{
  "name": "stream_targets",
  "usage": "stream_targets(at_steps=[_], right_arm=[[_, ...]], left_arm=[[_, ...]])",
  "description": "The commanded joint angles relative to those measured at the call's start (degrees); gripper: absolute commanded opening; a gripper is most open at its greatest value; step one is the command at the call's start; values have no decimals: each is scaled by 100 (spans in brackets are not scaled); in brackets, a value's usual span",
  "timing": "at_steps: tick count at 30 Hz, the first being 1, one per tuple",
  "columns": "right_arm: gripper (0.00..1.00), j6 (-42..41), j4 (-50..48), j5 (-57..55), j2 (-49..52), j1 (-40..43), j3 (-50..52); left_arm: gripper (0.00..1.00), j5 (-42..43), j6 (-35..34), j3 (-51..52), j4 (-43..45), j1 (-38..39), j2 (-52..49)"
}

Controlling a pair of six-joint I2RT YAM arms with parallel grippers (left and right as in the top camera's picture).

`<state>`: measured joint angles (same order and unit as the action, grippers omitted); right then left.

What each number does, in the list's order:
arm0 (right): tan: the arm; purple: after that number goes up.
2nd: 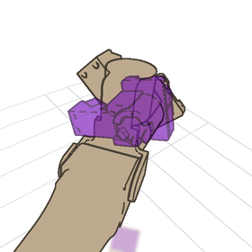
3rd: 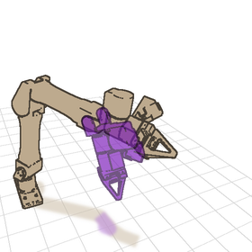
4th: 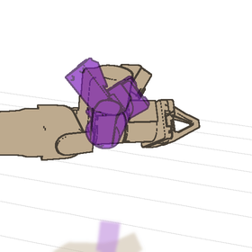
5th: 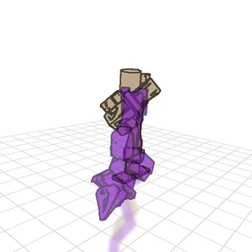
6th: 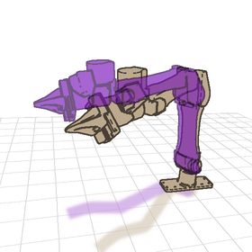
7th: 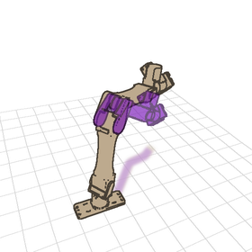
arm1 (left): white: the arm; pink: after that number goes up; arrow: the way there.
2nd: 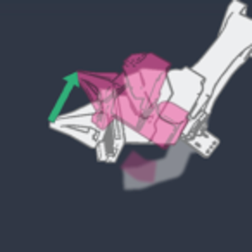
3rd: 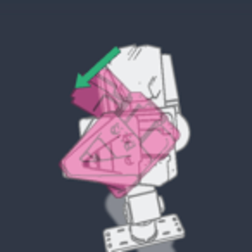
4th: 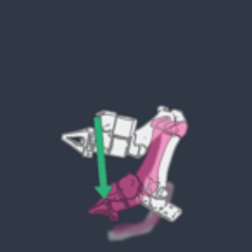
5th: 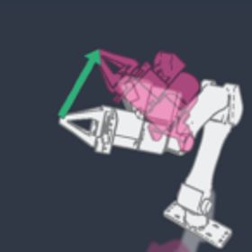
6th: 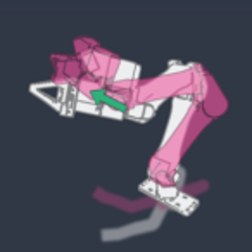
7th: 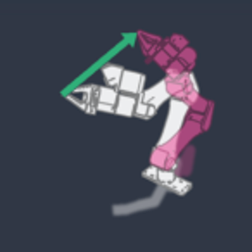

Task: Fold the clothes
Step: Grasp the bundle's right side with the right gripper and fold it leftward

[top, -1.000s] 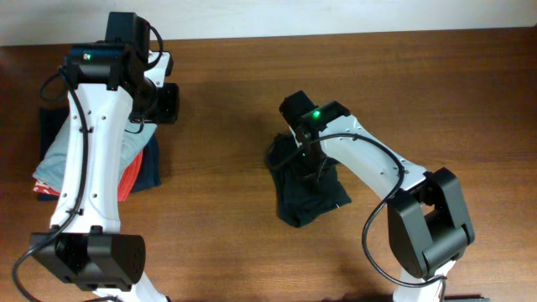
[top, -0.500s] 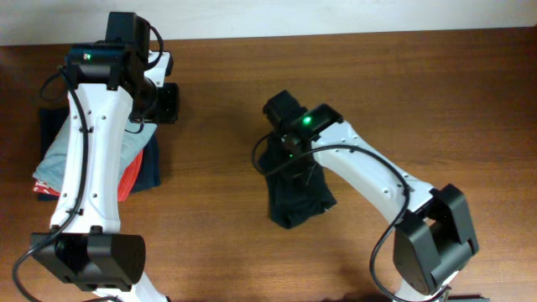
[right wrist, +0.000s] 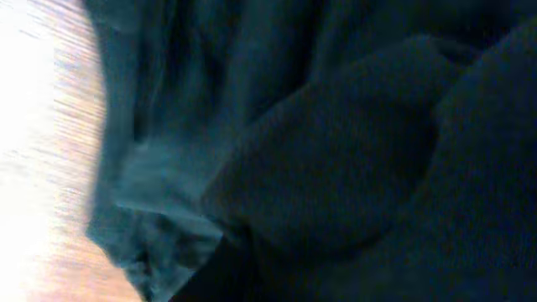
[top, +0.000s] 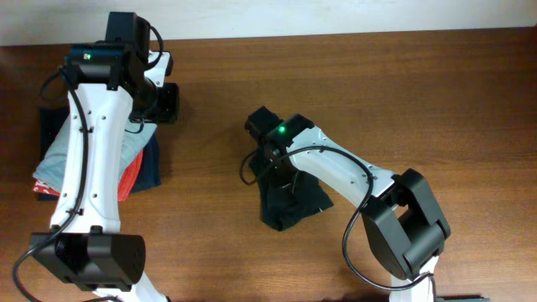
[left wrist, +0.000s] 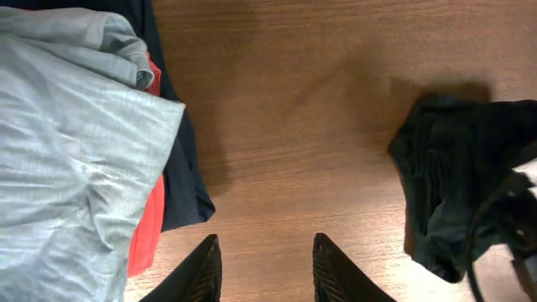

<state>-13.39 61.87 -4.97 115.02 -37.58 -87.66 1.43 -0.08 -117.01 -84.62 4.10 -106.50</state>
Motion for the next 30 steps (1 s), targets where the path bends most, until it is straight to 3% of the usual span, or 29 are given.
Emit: stream_targets(at_steps=[1,8,20,30], right_arm=[[4,-63,337,-946,-238,50,-133],[4,-61,1198,-2315,-647,63,-557],[4,-170,302,-570,-339,-229,-702],[4,-214,-24,-444,238,-791,-702]], left_arm=[[36,-146,-37,-70,15,-15,76],[36,-146,-37,-68,151,-15,76],[36,-146,-37,-70,162,-15,76],[36,-149,-37,-70,144,-15,76]])
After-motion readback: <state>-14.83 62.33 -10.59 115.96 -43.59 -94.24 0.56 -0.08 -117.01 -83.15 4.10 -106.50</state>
